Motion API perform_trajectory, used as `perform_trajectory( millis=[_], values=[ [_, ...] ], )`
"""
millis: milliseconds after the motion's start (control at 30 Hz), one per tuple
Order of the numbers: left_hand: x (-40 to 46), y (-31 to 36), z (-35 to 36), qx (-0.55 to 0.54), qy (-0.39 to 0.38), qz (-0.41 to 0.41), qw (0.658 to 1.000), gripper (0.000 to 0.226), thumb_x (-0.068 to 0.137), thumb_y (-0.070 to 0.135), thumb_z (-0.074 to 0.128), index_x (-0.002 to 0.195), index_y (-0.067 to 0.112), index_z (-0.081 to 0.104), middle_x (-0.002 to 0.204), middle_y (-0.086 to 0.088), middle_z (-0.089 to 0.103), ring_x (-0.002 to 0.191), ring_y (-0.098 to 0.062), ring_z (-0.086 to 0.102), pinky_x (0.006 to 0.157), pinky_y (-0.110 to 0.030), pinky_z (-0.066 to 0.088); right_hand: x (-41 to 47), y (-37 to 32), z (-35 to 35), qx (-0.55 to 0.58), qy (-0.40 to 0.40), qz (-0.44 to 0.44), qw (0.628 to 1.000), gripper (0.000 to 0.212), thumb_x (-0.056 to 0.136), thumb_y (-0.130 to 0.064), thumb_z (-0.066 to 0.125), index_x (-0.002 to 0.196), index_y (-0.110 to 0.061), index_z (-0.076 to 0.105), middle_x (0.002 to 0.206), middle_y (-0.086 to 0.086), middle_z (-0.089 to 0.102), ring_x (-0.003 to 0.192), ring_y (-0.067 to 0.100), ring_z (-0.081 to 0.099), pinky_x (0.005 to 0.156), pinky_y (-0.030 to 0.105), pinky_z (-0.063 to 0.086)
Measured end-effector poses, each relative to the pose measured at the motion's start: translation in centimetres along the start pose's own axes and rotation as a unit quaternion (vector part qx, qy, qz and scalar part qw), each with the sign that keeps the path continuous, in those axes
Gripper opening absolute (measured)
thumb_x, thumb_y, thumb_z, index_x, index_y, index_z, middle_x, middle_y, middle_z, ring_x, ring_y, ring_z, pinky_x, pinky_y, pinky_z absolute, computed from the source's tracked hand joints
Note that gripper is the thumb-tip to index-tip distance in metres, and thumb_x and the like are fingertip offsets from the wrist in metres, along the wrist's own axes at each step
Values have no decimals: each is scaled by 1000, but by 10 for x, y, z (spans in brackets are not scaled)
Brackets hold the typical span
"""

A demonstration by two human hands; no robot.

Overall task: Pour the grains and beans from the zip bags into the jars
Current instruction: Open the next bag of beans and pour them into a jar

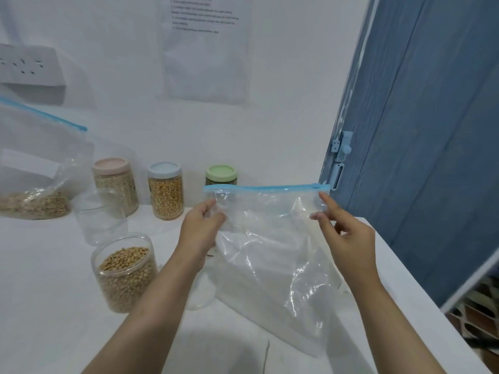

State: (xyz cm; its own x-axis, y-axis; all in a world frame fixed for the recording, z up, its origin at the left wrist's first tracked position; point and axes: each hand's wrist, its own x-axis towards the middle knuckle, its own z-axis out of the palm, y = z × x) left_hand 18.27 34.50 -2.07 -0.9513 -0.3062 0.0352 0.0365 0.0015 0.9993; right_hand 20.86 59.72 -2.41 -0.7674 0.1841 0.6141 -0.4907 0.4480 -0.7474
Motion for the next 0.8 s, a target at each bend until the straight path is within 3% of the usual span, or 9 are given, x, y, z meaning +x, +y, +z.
perform_trajectory(
  millis=[133, 200, 267, 333, 400, 500, 567, 667, 800],
  values=[
    [-3, -3, 5, -37, -4, -8, 999, 50, 86, 22, 68, 133, 31, 56, 126, 3, 62, 92, -18, 66, 80, -40, 56, -2, 2, 0, 49, -42, 93, 994, 50, 91, -18, 70, 137, -32, 58, 109, -19, 68, 94, 3, 64, 80, 9, 49],
    [-2, -3, 6, -67, -18, -14, 997, 50, 83, 24, 69, 131, 31, 58, 123, 1, 65, 92, -25, 64, 82, -38, 56, -2, 3, 0, 104, -71, 131, 983, 55, 91, -10, 69, 140, -31, 54, 116, -12, 66, 89, 12, 68, 74, 13, 53],
    [-2, -2, 8, -119, -52, -6, 992, 47, 92, 11, 65, 137, 23, 56, 120, -5, 66, 93, -20, 61, 76, -21, 55, -2, 5, 0, 139, -75, 133, 978, 52, 95, -2, 62, 138, -29, 56, 116, -9, 68, 81, 20, 69, 73, 21, 57],
    [-3, -1, 7, -169, -99, 2, 981, 45, 95, 7, 59, 138, 20, 55, 120, -5, 65, 98, -17, 65, 76, -15, 54, 1, 9, -1, 145, -37, 129, 980, 42, 97, 1, 58, 125, -29, 66, 103, -13, 73, 74, 14, 68, 78, 25, 59],
    [-3, -6, 5, -185, -139, 21, 973, 49, 93, 16, 61, 140, 28, 52, 124, -2, 67, 108, -19, 68, 85, -20, 51, 6, 14, -4, 158, 17, 142, 977, 37, 97, 3, 57, 109, -29, 73, 84, -10, 72, 72, 8, 67, 84, 23, 58],
    [-4, -22, 3, -119, -184, 35, 975, 64, 88, 34, 68, 146, 39, 41, 118, 8, 71, 112, -9, 65, 96, -28, 48, 17, 25, -8, 158, 61, 159, 973, 36, 97, 2, 56, 106, -29, 72, 85, -11, 71, 74, 8, 62, 89, 25, 54],
    [-9, -34, 5, -75, -207, 23, 975, 69, 86, 35, 75, 145, 42, 40, 107, 13, 68, 93, 2, 66, 82, -20, 52, 24, 34, -9, 158, 65, 171, 970, 34, 98, 0, 55, 116, -25, 70, 102, -6, 71, 76, 8, 61, 86, 24, 55],
    [-20, -46, 14, -19, -206, 24, 978, 67, 86, 18, 71, 141, 41, 40, 120, 13, 56, 74, 1, 66, 67, -16, 51, 33, 45, -8, 119, 25, 191, 974, 39, 96, -6, 62, 133, -19, 63, 134, -1, 59, 92, 10, 63, 77, 19, 54],
    [-17, -45, 14, 47, -165, 57, 983, 67, 84, 19, 77, 137, 42, 42, 130, 21, 54, 57, -1, 53, 55, -17, 46, 37, 59, -3, 43, -64, 215, 974, 60, 90, -19, 73, 144, -28, 49, 147, -12, 41, 104, 14, 62, 100, 38, 51]
  ],
)
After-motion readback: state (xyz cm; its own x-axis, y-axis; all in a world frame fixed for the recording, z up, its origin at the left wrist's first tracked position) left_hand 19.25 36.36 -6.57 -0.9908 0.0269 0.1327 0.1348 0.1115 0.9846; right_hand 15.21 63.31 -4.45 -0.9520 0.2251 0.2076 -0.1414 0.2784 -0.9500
